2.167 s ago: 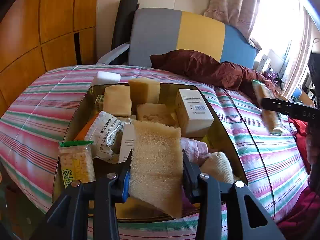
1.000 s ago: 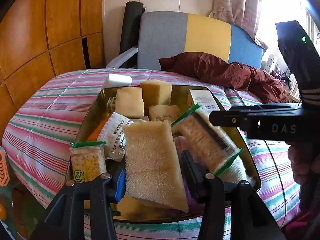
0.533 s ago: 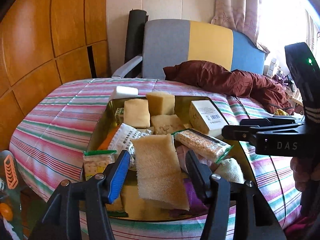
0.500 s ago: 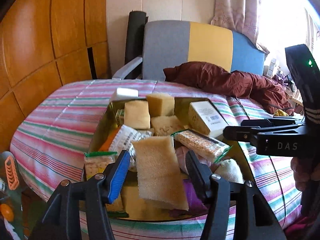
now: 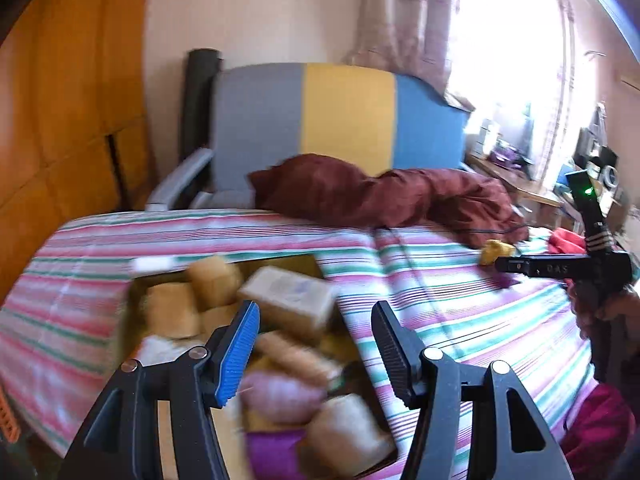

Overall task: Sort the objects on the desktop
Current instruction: 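Grasp the yellow knit sock with the left tool while the right tool grasps a purple packet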

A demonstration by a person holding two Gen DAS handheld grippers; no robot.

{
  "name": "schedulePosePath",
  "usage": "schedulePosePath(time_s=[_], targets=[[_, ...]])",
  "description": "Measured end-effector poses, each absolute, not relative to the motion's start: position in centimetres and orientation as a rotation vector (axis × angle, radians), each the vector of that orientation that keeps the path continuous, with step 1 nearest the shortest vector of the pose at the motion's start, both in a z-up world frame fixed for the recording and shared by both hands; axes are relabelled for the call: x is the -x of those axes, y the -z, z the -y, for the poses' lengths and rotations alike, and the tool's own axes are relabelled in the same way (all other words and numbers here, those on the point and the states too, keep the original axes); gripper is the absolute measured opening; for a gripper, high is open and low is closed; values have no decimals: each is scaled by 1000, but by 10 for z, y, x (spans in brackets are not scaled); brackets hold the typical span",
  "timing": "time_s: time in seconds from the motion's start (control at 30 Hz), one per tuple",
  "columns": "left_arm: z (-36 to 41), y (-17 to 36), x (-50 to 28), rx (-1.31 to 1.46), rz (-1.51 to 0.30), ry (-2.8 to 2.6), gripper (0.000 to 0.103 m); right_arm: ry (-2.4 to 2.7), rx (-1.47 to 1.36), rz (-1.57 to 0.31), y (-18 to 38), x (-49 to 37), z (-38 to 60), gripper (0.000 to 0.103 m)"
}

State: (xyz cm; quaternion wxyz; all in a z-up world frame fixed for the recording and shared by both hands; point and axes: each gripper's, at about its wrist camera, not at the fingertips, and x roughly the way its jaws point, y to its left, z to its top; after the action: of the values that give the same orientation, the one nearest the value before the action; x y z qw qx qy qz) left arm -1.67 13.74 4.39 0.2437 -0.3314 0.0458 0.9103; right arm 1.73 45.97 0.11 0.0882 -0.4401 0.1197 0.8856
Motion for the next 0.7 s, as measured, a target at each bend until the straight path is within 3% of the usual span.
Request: schedulePosePath(time_s=[0.13, 0.33, 0.53, 0.57, 0.6, 0.7], targets=[[-193, -44, 35, 954, -120, -2365, 61, -2473, 1304, -397, 12, -18, -539, 78], [-300, -30, 63, 1024, -141, -2150, 63, -2372, 1440, -295, 65, 7, -592, 77], [-385, -5, 93, 1095, -116, -1972, 75, -2363, 1516, -237, 97, 29, -613, 75], [-398, 0, 98, 1105, -116, -1947, 77, -2371, 1545, -258, 102, 32, -617, 72], [-412, 4, 103, 1108, -120, -1921, 80, -2364, 1564, -249, 106, 34, -619, 58], [-450, 15, 111, 1099, -158, -1870, 83, -2388, 1588, -261, 103, 31, -623, 42]])
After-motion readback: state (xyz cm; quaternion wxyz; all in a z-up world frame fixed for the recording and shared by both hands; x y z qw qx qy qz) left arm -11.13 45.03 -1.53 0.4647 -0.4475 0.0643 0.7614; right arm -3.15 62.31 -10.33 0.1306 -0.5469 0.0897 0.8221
